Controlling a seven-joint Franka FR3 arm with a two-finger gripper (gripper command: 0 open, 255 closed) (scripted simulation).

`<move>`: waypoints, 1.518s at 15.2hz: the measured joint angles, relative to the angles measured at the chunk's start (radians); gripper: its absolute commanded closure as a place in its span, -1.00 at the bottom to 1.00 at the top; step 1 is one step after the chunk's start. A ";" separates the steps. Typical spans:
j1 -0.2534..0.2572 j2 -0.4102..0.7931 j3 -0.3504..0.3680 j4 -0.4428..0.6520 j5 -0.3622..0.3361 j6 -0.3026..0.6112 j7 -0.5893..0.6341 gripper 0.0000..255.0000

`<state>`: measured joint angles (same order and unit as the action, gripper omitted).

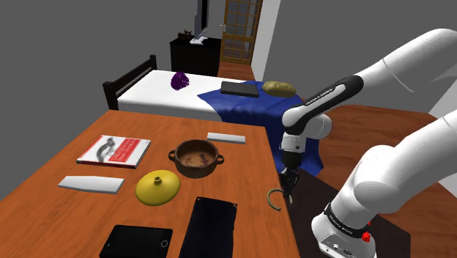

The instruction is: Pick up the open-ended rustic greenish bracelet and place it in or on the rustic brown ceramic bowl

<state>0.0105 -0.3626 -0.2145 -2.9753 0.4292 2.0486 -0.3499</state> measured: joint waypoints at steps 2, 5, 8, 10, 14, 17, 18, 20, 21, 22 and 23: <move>-0.013 -0.042 0.001 0.000 -0.021 -0.037 0.021 1.00; -0.023 -0.092 0.005 0.009 -0.039 -0.089 0.051 1.00; -0.033 -0.146 0.010 0.023 -0.056 -0.150 0.084 1.00; -0.038 -0.181 0.014 0.030 -0.063 -0.187 0.104 1.00; -0.051 -0.241 0.016 0.054 -0.081 -0.264 0.138 1.00; -0.053 -0.276 0.021 0.074 -0.084 -0.314 0.163 1.00; -0.055 -0.290 0.022 0.080 -0.086 -0.331 0.171 1.00; -0.058 -0.309 0.023 0.091 -0.089 -0.360 0.183 1.00; -0.046 -0.286 0.028 0.107 -0.077 -0.351 0.186 1.00; -0.036 -0.254 0.030 0.128 -0.067 -0.339 0.185 1.00; -0.018 -0.213 0.038 0.155 -0.048 -0.322 0.187 1.00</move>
<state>-0.0077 -0.5754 -0.1769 -2.8202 0.3816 1.7268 -0.1625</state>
